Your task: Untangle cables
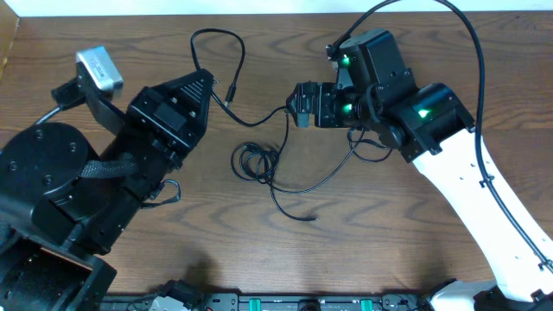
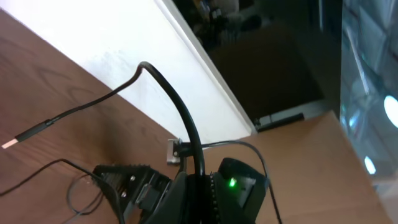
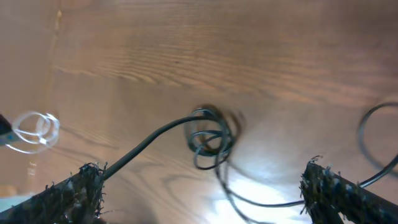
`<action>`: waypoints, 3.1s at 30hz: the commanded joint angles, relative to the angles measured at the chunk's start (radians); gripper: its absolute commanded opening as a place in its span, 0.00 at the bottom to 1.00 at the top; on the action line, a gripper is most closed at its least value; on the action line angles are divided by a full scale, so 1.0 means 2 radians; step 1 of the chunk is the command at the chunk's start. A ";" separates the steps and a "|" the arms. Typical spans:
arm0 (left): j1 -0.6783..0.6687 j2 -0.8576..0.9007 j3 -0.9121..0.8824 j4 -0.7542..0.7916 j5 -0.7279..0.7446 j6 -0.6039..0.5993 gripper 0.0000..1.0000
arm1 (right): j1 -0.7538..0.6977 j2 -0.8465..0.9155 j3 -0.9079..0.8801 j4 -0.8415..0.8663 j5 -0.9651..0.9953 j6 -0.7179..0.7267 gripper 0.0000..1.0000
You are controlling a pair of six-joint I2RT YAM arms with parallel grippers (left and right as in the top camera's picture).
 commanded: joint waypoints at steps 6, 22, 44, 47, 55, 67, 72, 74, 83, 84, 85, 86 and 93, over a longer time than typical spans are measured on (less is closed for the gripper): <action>0.002 -0.002 0.009 0.013 0.072 0.085 0.08 | -0.002 0.018 0.001 0.016 -0.063 0.155 0.99; 0.003 -0.002 0.009 0.037 0.120 0.118 0.08 | -0.011 0.021 0.001 0.018 -0.093 0.179 0.65; 0.003 -0.002 0.009 0.057 0.120 0.118 0.08 | -0.003 0.021 0.000 0.000 -0.150 0.217 0.35; 0.002 -0.002 0.009 0.057 0.120 0.118 0.08 | -0.003 0.021 0.000 0.000 -0.146 0.218 0.16; 0.003 -0.002 0.009 0.033 0.109 0.118 0.17 | -0.003 0.020 0.001 0.008 -0.127 0.218 0.02; 0.003 -0.002 0.009 -0.055 -0.011 0.118 0.13 | -0.010 -0.029 0.002 0.029 -0.059 0.163 0.02; 0.003 -0.001 0.009 -0.063 -0.011 0.120 0.13 | -0.010 -0.025 0.002 -0.030 0.010 0.134 0.06; 0.002 0.000 0.009 -0.075 -0.011 0.126 0.14 | -0.010 -0.022 0.002 -0.053 0.054 0.116 0.14; 0.002 0.055 0.009 -0.195 -0.011 0.180 0.39 | -0.009 0.032 -0.015 -0.109 0.199 0.105 0.44; 0.003 0.065 0.009 -0.210 -0.011 0.184 0.40 | -0.009 0.044 -0.021 -0.100 0.199 0.092 0.45; 0.003 0.074 0.009 -0.223 -0.011 0.184 0.42 | -0.009 0.054 -0.025 -0.090 0.196 0.073 0.46; 0.003 0.083 0.009 -0.235 -0.011 0.184 0.45 | -0.009 0.066 -0.027 -0.081 0.189 0.046 0.47; 0.003 0.134 0.009 -0.300 -0.058 0.183 0.61 | -0.019 0.142 -0.028 -0.068 0.187 -0.019 0.93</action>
